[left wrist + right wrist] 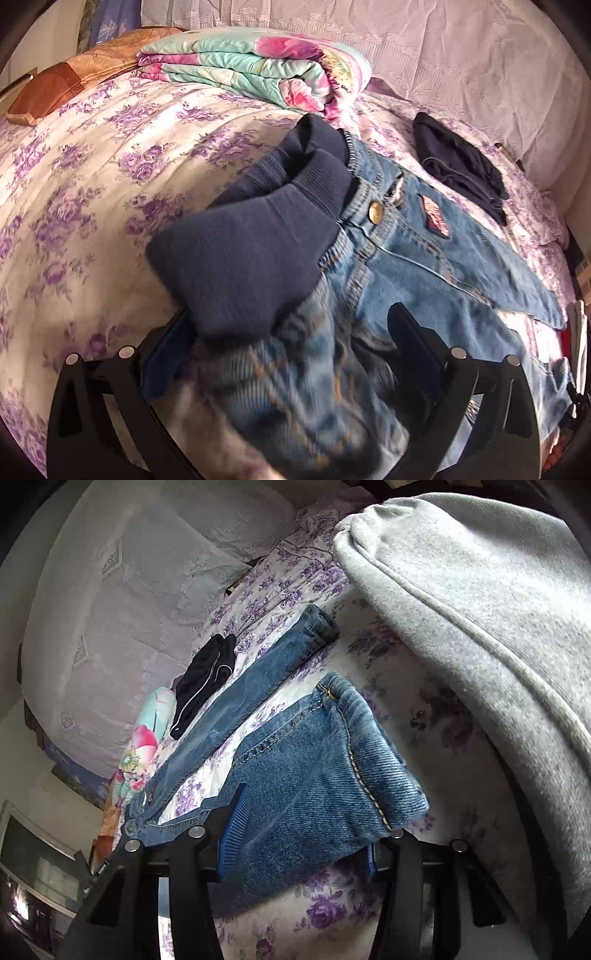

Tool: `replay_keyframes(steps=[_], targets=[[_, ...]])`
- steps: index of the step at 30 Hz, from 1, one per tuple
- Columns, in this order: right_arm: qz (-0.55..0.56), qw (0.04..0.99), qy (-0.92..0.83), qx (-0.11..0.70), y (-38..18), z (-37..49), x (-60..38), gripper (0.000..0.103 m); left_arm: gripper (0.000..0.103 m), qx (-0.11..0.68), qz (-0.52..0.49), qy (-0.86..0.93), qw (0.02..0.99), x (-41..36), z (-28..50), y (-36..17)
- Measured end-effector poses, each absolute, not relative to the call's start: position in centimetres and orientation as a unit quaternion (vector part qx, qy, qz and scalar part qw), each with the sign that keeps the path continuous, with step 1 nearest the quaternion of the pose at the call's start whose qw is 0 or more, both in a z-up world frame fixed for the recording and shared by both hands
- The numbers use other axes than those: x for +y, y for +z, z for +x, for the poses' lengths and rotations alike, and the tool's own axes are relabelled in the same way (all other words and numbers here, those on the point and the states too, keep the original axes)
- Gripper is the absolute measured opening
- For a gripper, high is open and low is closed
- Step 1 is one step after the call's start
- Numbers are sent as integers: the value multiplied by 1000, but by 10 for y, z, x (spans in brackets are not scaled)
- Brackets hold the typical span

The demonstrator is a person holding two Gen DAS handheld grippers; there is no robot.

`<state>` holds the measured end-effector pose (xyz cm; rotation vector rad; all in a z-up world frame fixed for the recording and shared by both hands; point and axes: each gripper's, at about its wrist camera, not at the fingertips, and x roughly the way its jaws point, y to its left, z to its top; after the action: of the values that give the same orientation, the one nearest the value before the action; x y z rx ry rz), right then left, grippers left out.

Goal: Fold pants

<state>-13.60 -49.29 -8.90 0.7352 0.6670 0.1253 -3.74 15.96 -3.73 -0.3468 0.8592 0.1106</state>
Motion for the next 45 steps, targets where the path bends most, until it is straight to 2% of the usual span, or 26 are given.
replay_keyframes(steps=[1, 2, 3, 5, 6, 9, 12, 16, 17, 19, 20, 21, 25, 30, 32, 33, 34, 35, 36, 40, 43, 44, 45], targets=[[350, 879, 56, 319, -89, -134, -493, 40, 98, 416, -167, 56, 892, 161, -35, -37], [350, 879, 50, 321, -89, -131, -494, 31, 92, 410, -178, 61, 892, 163, -37, -36], [357, 875, 53, 322, -92, -129, -497, 15, 52, 402, -186, 73, 894, 166, -41, -34], [373, 869, 60, 320, -92, -130, -502, 13, 24, 389, -204, 63, 896, 175, -53, -29], [374, 870, 65, 315, -88, -131, -503, 12, 19, 382, -225, 40, 895, 181, -60, -27], [372, 877, 79, 292, -70, -141, -506, 11, 17, 366, -253, 13, 896, 193, -91, -21], [352, 881, 90, 302, -63, -147, -506, 11, 18, 354, -239, 17, 904, 196, -118, -23], [295, 876, 64, 377, -97, -142, -501, 12, 26, 366, -302, -26, 880, 218, -124, -49], [304, 875, 67, 371, -95, -146, -505, 15, 32, 369, -308, -29, 877, 220, -126, -45], [317, 876, 38, 361, -83, -158, -517, 35, 48, 363, -298, -8, 883, 224, -137, -33], [313, 889, -1, 335, -74, -170, -524, 41, 71, 353, -285, 20, 891, 225, -147, -25], [303, 902, -38, 305, -63, -183, -531, 41, 84, 336, -266, 54, 902, 226, -159, -16], [262, 929, -45, 256, -29, -195, -516, 42, 84, 280, -206, 95, 933, 218, -189, 23], [153, 944, 56, 285, -19, -163, -426, 41, 87, 286, -136, -13, 948, 149, -155, 40], [129, 937, 73, 317, -34, -149, -405, 45, 93, 311, -68, -22, 948, 115, -135, 23], [121, 927, 73, 347, -49, -139, -399, 55, 93, 338, -37, -9, 940, 105, -123, 7], [115, 916, 68, 379, -68, -130, -399, 60, 93, 380, -4, 20, 925, 101, -106, -21], [120, 908, 78, 394, -85, -126, -404, 60, 95, 403, 18, 35, 914, 101, -101, -44], [135, 912, 86, 379, -85, -130, -410, 59, 98, 392, 52, 43, 917, 90, -103, -39], [148, 915, 80, 366, -78, -139, -417, 59, 98, 391, 33, 18, 920, 90, -113, -29], [141, 923, 75, 350, -63, -143, -411, 60, 98, 352, -17, 9, 936, 111, -117, -4], [137, 928, 81, 337, -53, -142, -405, 60, 98, 336, -27, 21, 941, 118, -116, 8], [133, 932, 85, 326, -42, -138, -397, 65, 98, 320, -38, 29, 946, 125, -114, 20]])
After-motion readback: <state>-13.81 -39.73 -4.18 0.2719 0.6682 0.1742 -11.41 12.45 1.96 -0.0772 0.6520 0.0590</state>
